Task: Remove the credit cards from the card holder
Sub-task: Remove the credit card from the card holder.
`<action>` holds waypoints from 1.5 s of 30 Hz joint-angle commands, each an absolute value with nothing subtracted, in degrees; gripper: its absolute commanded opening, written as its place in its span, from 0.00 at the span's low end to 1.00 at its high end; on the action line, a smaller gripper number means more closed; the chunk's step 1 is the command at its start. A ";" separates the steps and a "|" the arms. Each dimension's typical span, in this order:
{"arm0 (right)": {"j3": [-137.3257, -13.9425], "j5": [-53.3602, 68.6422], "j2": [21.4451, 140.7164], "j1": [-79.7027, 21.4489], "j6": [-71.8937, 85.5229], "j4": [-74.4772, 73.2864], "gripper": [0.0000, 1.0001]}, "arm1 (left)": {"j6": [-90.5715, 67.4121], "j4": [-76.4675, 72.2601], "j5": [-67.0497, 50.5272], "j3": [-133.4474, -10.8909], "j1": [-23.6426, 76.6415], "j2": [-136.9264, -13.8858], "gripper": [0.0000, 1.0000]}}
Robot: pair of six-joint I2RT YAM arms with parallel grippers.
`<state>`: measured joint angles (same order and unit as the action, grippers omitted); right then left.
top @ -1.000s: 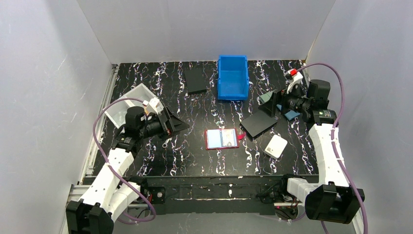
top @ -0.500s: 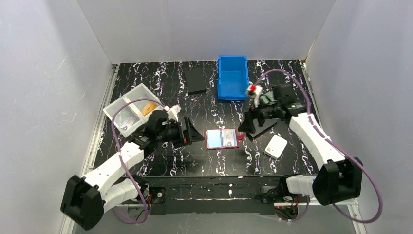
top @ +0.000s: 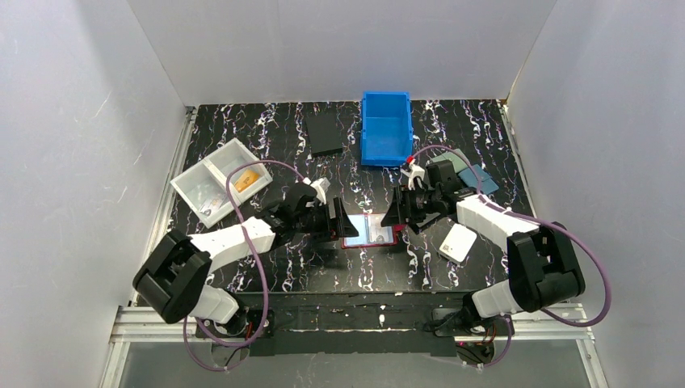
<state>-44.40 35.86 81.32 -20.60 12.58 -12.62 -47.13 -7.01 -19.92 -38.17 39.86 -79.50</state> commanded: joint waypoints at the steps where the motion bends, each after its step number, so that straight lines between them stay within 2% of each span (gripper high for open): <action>1: -42.55 31.73 83.18 -20.41 23.57 -3.95 0.61 | -47.63 -13.57 -18.10 -39.62 40.74 -82.30 0.70; 3: -42.10 31.78 84.58 -20.39 24.94 -3.14 0.60 | -48.48 -16.12 -18.19 -39.47 40.78 -83.80 0.65; 5: -41.90 32.12 86.17 -20.39 26.21 -2.21 0.53 | -49.49 -18.30 -18.69 -39.70 40.76 -85.78 0.58; 9: -42.68 32.00 89.17 -20.39 26.22 -2.81 0.41 | -50.64 -21.23 -20.37 -41.47 40.78 -90.03 0.53; 16: -42.21 30.97 90.19 -20.39 25.45 -3.06 0.40 | -50.76 -23.14 -21.59 -44.65 40.78 -95.64 0.52; 22: -43.04 33.13 92.88 -20.37 26.36 -2.72 0.35 | -51.16 -24.20 -22.38 -46.46 40.78 -99.68 0.50; 31: -43.36 31.32 94.66 -20.22 26.10 -3.80 0.36 | -51.98 -25.40 -23.10 -46.73 40.82 -103.24 0.48; 36: -43.42 34.79 96.96 -20.22 28.36 -1.99 0.35 | -52.70 -26.01 -24.48 -47.11 40.90 -105.64 0.39; 45: -43.93 36.17 99.86 -20.21 29.10 -1.46 0.27 | -55.36 -27.63 -24.91 -46.26 40.95 -106.73 0.30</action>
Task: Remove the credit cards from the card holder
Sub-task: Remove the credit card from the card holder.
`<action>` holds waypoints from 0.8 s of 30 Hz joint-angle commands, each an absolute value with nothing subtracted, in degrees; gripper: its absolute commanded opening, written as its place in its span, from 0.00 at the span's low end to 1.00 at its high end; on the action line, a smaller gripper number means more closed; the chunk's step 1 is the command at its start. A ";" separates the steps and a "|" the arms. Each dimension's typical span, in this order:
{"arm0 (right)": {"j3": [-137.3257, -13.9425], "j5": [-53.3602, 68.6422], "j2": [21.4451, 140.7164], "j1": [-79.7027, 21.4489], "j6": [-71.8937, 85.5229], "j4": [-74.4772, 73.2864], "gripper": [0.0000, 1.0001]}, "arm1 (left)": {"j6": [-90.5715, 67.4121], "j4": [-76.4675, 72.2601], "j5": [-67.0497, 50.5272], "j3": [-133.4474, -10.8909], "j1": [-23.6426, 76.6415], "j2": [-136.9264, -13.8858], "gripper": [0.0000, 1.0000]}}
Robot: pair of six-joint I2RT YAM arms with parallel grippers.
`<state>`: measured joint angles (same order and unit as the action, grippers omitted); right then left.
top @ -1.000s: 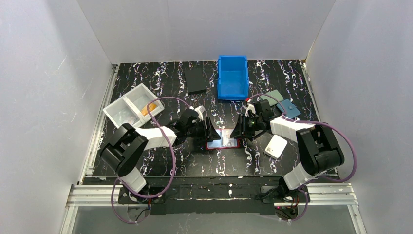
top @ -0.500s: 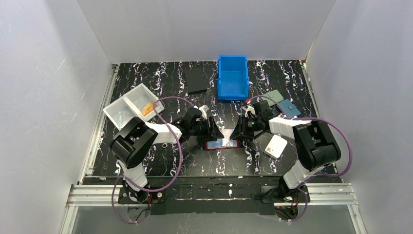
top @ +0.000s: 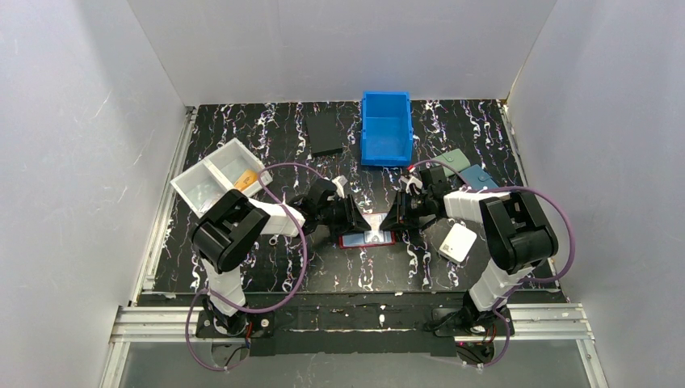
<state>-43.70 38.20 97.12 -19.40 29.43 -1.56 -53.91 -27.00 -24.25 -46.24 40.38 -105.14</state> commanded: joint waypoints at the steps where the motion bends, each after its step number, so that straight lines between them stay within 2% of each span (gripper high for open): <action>1: -44.02 36.27 100.07 -20.21 29.10 -1.47 0.26 | -55.94 -27.87 -25.05 -46.46 40.96 -107.23 0.29; 6: -44.27 35.45 101.08 -20.21 28.82 -2.17 0.21 | -59.13 -29.47 -25.35 -46.07 40.95 -108.60 0.28; 10: -44.79 34.66 102.04 -20.21 27.89 -3.49 0.19 | -62.26 -33.11 -25.54 -45.27 40.96 -108.50 0.01; 14: -44.91 35.83 102.65 -20.30 28.03 -3.24 0.18 | -64.42 -36.20 -27.05 -45.57 40.95 -109.25 0.00; 17: -44.91 36.53 102.66 -20.39 28.04 -3.00 0.17 | -65.13 -37.17 -27.69 -45.79 40.96 -109.98 0.06; 19: -44.83 36.38 102.58 -20.39 28.06 -2.91 0.17 | -65.38 -37.96 -27.97 -45.63 40.95 -110.08 0.00; 24: -45.70 31.55 102.31 -20.39 25.55 -6.41 0.17 | -63.47 -38.14 -25.77 -41.97 39.94 -107.44 0.00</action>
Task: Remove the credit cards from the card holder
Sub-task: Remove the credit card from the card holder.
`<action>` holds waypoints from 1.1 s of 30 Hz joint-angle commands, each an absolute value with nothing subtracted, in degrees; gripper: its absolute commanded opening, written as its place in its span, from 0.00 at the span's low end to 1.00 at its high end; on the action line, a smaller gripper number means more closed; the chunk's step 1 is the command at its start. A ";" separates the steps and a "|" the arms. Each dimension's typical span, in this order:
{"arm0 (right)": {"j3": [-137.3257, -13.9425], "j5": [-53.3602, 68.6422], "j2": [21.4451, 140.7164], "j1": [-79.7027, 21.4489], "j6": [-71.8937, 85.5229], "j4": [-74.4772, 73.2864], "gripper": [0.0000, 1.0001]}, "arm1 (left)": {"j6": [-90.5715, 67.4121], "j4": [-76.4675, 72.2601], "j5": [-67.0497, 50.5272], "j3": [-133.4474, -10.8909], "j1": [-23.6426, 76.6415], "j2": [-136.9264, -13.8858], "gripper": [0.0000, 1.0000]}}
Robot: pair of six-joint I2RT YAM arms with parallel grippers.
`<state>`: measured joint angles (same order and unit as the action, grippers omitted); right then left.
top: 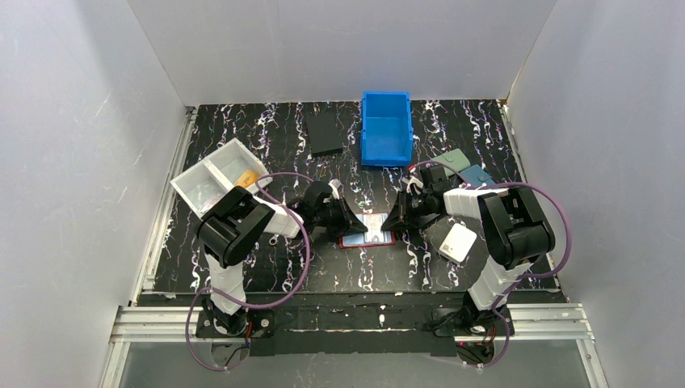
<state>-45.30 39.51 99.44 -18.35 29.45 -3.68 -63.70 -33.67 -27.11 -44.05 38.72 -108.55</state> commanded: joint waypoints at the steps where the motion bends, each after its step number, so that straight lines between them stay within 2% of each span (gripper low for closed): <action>1: -45.97 30.34 102.24 -20.39 24.85 -7.28 0.17 | -62.92 -38.14 -25.65 -41.07 39.53 -106.84 0.00; 8: -47.09 24.97 102.63 -20.30 22.10 -10.54 0.17 | -59.75 -38.24 -27.20 -35.86 35.86 -103.42 0.00; 28: -47.46 24.50 102.71 -20.39 20.86 -11.07 0.20 | -56.20 -38.23 -32.72 -30.72 30.81 -99.89 0.00; 33: -47.68 25.41 101.83 -20.39 20.43 -10.94 0.21 | -54.57 -38.17 -34.00 -27.81 28.36 -95.23 0.00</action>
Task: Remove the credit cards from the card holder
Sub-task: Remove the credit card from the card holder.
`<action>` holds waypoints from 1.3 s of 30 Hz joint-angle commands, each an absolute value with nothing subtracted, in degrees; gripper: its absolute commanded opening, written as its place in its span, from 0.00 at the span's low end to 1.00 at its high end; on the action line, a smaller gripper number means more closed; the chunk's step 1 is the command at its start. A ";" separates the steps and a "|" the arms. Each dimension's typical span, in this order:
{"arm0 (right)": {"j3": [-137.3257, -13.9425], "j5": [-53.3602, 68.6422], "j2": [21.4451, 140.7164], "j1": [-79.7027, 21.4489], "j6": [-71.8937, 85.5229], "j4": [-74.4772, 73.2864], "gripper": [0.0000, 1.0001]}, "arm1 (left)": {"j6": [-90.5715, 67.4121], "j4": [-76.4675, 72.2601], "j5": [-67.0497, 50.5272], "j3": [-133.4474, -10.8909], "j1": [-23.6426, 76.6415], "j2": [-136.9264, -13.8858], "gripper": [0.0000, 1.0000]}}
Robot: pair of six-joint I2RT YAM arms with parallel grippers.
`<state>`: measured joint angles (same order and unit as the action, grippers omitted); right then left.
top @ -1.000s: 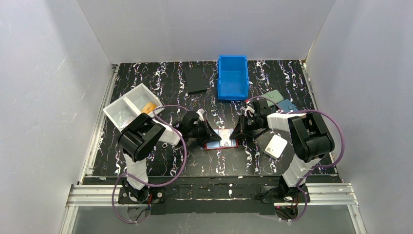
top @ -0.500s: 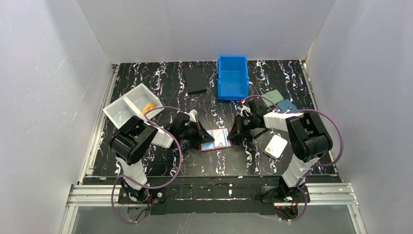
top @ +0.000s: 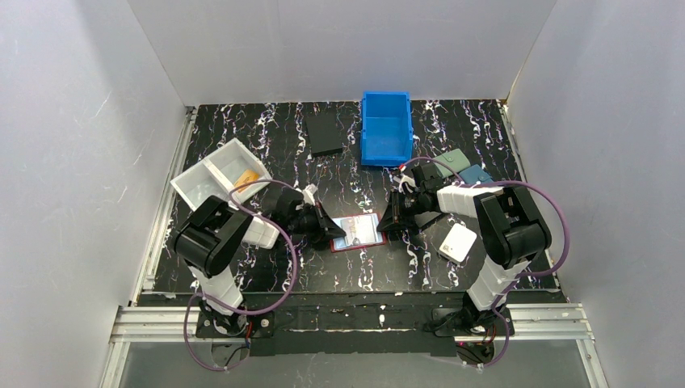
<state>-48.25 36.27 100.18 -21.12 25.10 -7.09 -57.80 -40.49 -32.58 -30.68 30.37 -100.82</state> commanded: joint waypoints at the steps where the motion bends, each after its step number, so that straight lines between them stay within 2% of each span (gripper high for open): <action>1: -47.76 26.23 101.23 -20.39 20.13 -10.76 0.23 | -53.93 -37.65 -34.18 -26.92 27.50 -92.99 0.00; 8: -48.88 37.29 97.22 -21.06 14.97 -8.83 0.41 | -46.86 -27.61 -34.20 -25.31 25.16 -83.18 0.00; 14: -53.86 52.60 95.74 -24.09 -3.68 -14.75 0.62 | -39.51 -25.37 -34.20 -23.54 24.96 -74.35 0.00; 17: -58.08 54.51 96.26 -27.21 -10.41 -18.17 0.71 | -37.46 -24.03 -34.66 -23.62 24.92 -70.33 0.00; 20: -59.85 53.80 95.69 -29.49 -11.33 -14.44 0.81 | -37.15 -23.81 -36.32 -24.26 24.87 -67.67 0.00; 30: -66.00 66.03 98.87 -29.93 -1.14 -4.80 0.83 | -38.86 -23.59 -37.30 -24.96 24.83 -59.82 0.00; 39: -64.69 68.82 97.77 -32.38 6.46 2.34 0.78 | -39.06 -23.63 -38.58 -26.00 24.79 -57.03 0.00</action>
<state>-64.45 65.12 98.74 -30.65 2.92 -3.05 -39.42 -23.94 -36.69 -23.75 25.19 -58.65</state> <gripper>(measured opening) 0.796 0.007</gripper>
